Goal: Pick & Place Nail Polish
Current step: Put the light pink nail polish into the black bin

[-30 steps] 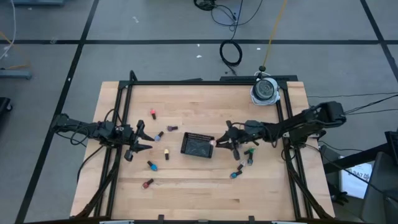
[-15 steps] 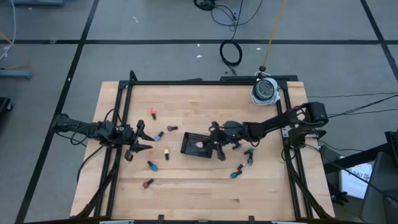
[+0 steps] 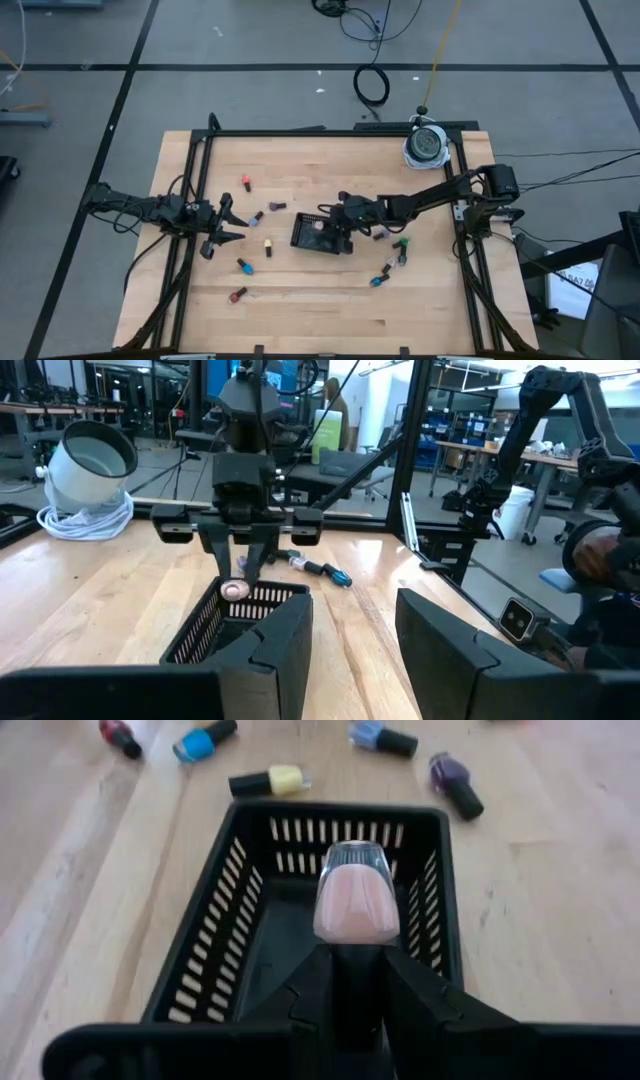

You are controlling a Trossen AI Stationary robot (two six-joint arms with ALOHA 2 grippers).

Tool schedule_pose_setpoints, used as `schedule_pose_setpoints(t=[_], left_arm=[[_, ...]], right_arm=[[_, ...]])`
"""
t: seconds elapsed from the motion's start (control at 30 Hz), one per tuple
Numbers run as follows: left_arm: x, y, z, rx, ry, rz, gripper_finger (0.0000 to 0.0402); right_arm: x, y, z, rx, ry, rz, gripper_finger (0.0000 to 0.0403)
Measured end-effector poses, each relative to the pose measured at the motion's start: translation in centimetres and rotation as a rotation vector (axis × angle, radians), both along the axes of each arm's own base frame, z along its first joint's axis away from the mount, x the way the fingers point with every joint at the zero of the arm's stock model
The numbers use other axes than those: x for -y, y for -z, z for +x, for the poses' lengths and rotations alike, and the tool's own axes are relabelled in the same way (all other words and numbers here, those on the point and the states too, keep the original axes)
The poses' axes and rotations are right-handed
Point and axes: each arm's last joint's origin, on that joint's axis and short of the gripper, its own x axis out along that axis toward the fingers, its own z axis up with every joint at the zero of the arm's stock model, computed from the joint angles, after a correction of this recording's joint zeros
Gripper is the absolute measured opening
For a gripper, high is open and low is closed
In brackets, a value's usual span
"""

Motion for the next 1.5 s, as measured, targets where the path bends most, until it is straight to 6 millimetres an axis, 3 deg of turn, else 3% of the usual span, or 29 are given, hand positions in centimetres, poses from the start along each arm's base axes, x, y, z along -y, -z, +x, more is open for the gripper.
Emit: schedule_pose_setpoints(t=[0.47, 1.1, 1.5], left_arm=[[0.0, 0.0, 0.0, 0.0, 0.0, 0.0, 0.0145], [0.0, 0.0, 0.0, -0.001, 0.0, 0.0, 0.0145], [0.0, 0.0, 0.0, -0.001, 0.0, 0.0, 0.0145]], right_arm=[[0.1, 1.2, -1.0, -0.163, 0.02, 0.026, 0.0055], [0.8, -1.2, -3.0, -0.237, -0.001, -0.017, 0.0055], [-0.4, -1.4, -2.2, -0.151, -0.014, 0.006, 0.0056]])
